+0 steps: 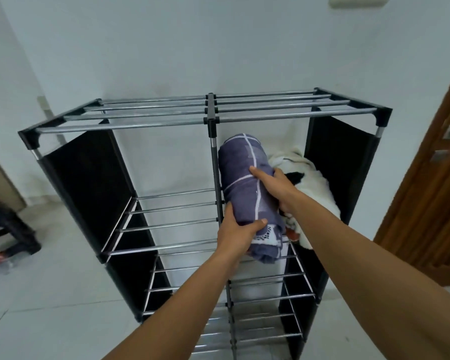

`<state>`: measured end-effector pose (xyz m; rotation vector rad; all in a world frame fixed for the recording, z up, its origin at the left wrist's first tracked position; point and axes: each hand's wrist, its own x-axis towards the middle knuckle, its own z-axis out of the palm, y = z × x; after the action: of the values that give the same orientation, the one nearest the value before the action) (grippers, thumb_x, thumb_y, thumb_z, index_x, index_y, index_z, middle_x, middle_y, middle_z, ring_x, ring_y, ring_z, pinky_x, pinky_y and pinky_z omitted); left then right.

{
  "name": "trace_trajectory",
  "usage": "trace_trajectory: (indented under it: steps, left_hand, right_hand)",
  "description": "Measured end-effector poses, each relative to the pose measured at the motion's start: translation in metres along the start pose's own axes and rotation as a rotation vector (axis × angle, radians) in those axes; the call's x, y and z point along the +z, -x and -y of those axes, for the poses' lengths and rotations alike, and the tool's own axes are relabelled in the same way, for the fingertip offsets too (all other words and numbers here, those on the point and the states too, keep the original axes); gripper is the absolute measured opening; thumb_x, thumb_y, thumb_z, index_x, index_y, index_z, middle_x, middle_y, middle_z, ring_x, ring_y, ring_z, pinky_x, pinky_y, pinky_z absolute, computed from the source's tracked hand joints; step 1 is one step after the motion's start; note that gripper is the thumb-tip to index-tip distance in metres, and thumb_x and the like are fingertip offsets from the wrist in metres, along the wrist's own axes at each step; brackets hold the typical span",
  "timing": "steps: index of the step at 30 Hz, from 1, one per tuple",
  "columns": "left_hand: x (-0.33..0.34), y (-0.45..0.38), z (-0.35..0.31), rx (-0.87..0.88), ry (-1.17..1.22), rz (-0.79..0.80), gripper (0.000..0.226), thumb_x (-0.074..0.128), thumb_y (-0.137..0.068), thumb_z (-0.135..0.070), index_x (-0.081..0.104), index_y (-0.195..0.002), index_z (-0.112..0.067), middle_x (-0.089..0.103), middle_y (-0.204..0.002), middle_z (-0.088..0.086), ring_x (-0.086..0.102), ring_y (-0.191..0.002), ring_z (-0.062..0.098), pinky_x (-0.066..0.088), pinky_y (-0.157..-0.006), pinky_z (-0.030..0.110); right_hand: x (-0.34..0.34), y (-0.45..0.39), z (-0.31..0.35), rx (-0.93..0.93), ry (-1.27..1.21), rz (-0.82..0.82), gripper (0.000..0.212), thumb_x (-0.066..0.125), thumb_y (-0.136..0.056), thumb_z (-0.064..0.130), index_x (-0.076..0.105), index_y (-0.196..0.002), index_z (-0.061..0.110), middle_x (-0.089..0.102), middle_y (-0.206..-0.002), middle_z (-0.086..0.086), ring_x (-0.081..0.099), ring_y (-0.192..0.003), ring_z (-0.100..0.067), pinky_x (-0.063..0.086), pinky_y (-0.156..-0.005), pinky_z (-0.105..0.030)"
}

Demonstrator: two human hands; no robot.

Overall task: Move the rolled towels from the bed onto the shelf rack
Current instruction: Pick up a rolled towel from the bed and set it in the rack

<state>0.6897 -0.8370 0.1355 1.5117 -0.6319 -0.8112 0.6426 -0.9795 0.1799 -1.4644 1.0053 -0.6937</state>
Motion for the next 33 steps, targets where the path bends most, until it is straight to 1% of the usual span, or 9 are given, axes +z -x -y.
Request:
trace_trajectory:
  steps: [3, 6, 8, 15, 19, 23, 27, 30, 33]
  left_hand:
    - [0.008, -0.018, -0.003, 0.01, -0.107, -0.04, 0.089, 0.075, -0.057, -0.042, 0.035, -0.136, -0.045, 0.058, -0.133, -0.004, 0.06, -0.113, 0.028, 0.055, -0.088, 0.051]
    - [0.014, -0.034, -0.002, 0.019, -0.204, -0.075, 0.085, 0.07, -0.08, -0.034, 0.022, -0.15, -0.035, 0.041, -0.149, 0.003, 0.047, -0.13, 0.027, 0.043, -0.107, 0.039]
    - [0.018, -0.042, 0.0, -0.014, -0.291, -0.092, 0.081, 0.065, -0.086, -0.032, 0.018, -0.152, -0.032, 0.031, -0.155, 0.008, 0.04, -0.136, 0.029, 0.039, -0.11, 0.036]
    - [0.022, -0.05, 0.01, -0.047, -0.45, -0.104, 0.08, 0.063, -0.087, -0.034, 0.015, -0.151, -0.033, 0.022, -0.156, 0.017, 0.038, -0.137, 0.033, 0.039, -0.109, 0.037]
    - [0.019, -0.049, 0.01, -0.059, -0.488, -0.097, 0.083, 0.064, -0.085, -0.036, 0.015, -0.151, -0.034, 0.025, -0.155, 0.015, 0.039, -0.135, 0.034, 0.041, -0.108, 0.041]
    - [0.018, -0.042, 0.001, -0.065, -0.633, -0.055, 0.086, 0.061, -0.084, -0.04, 0.01, -0.152, -0.032, 0.018, -0.156, 0.018, 0.038, -0.135, 0.037, 0.04, -0.11, 0.042]
    - [0.025, -0.024, -0.004, 0.043, -0.886, -0.049, 0.084, 0.059, -0.083, -0.046, 0.011, -0.15, -0.03, 0.006, -0.156, 0.017, 0.039, -0.132, 0.043, 0.041, -0.106, 0.047]
    - [0.037, -0.008, -0.002, 0.157, -0.97, -0.089, 0.075, 0.058, -0.078, -0.049, 0.022, -0.142, -0.03, 0.017, -0.152, 0.013, 0.038, -0.131, 0.04, 0.044, -0.099, 0.053]
    - [0.049, 0.013, 0.0, 0.355, -1.081, -0.193, 0.06, 0.053, -0.081, -0.047, 0.035, -0.134, -0.025, 0.03, -0.147, 0.008, 0.042, -0.128, 0.033, 0.046, -0.094, 0.051]
  right_hand:
    - [0.002, -0.021, -0.004, 0.046, -0.004, 0.025, 0.097, 0.072, -0.073, 0.057, 0.029, -0.148, 0.01, 0.053, -0.137, -0.014, 0.059, -0.114, -0.034, 0.051, -0.089, -0.042]
    - [0.007, -0.037, -0.01, 0.059, 0.034, 0.026, 0.097, 0.073, -0.072, 0.056, 0.03, -0.146, 0.01, 0.052, -0.138, -0.014, 0.057, -0.117, -0.034, 0.05, -0.097, -0.045]
    - [0.01, -0.047, -0.016, 0.058, 0.1, 0.033, 0.092, 0.074, -0.075, 0.049, 0.031, -0.145, 0.007, 0.05, -0.14, -0.015, 0.055, -0.121, -0.034, 0.048, -0.102, -0.046]
    - [0.014, -0.058, -0.014, -0.009, 0.423, 0.155, 0.052, 0.057, -0.093, 0.033, 0.051, -0.135, 0.004, 0.053, -0.14, -0.019, 0.053, -0.126, -0.033, 0.044, -0.106, -0.04]
    - [0.014, -0.053, -0.011, -0.057, 0.628, 0.168, 0.055, 0.046, -0.099, 0.036, 0.042, -0.142, 0.003, 0.045, -0.148, -0.018, 0.044, -0.135, -0.033, 0.036, -0.111, -0.033]
    - [0.005, -0.04, -0.001, -0.13, 0.793, 0.189, 0.05, 0.044, -0.099, 0.03, 0.045, -0.139, -0.001, 0.049, -0.143, -0.022, 0.047, -0.13, -0.035, 0.04, -0.104, -0.034]
    - [-0.017, -0.026, 0.005, -0.225, 0.844, 0.247, 0.036, 0.044, -0.094, 0.013, 0.058, -0.124, 0.001, 0.06, -0.128, -0.022, 0.056, -0.116, -0.035, 0.045, -0.089, -0.033]
    - [-0.037, -0.01, 0.004, -0.299, 0.795, 0.235, 0.036, 0.046, -0.091, 0.009, 0.06, -0.124, 0.006, 0.064, -0.124, -0.018, 0.059, -0.114, -0.033, 0.046, -0.086, -0.029]
    - [-0.058, 0.018, -0.013, -0.339, 0.604, 0.12, 0.038, 0.049, -0.092, 0.008, 0.056, -0.129, 0.011, 0.064, -0.124, -0.013, 0.058, -0.115, -0.028, 0.035, -0.078, -0.019]
